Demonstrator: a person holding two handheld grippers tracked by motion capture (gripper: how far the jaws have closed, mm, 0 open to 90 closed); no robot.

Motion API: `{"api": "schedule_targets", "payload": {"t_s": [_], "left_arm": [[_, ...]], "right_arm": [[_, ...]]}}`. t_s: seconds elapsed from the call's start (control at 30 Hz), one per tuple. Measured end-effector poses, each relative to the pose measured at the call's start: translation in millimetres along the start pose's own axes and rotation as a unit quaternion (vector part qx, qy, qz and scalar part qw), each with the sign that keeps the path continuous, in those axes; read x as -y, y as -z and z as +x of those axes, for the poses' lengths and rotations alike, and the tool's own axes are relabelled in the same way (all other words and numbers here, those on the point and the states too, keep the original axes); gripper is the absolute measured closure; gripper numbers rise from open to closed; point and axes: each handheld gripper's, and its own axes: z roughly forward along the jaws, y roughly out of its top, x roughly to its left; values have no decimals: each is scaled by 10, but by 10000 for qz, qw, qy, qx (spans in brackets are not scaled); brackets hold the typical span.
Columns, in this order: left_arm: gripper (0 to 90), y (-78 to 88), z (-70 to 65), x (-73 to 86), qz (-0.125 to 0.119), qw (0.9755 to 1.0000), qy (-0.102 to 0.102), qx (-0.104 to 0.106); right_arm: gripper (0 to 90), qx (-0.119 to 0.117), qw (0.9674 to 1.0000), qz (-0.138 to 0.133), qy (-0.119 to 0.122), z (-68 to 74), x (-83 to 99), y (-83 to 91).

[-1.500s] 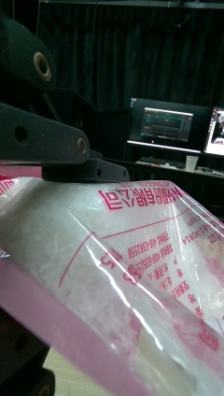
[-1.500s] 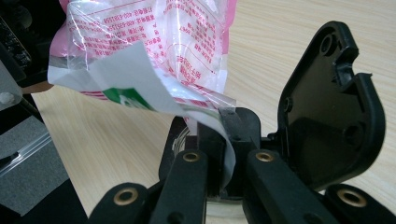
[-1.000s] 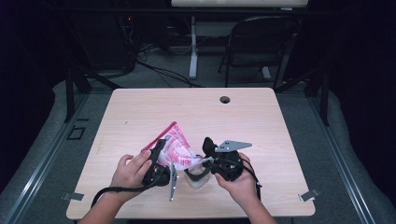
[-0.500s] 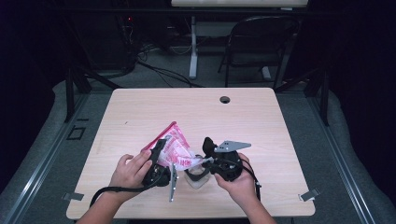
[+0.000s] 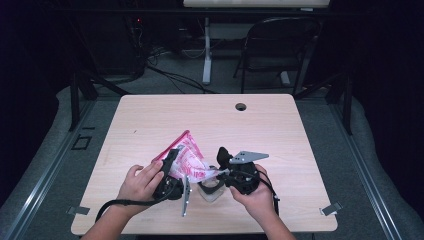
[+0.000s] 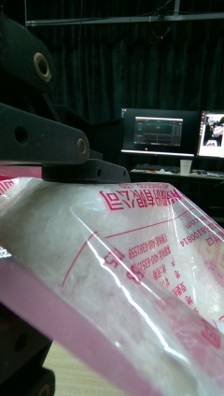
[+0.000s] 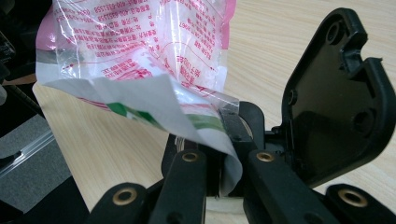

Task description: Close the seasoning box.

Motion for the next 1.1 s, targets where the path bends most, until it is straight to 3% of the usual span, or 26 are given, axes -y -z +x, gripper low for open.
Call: {"api": "schedule_targets", "payload": {"t_s": [0.43,1.07,1.1], "left_arm": [[654,-7,9,-15,-7,10000,-78,57],[654,-12,17,-29,-76,9998,-161,-22],[654,2,27,-37,17,9998,-180,49]], "right_arm": [[880,18,10000,29,18,-4,2,-6],[872,16,10000,31,0,-15,8,-14],[872,17,10000,27,1,-16,8,-15]]}}
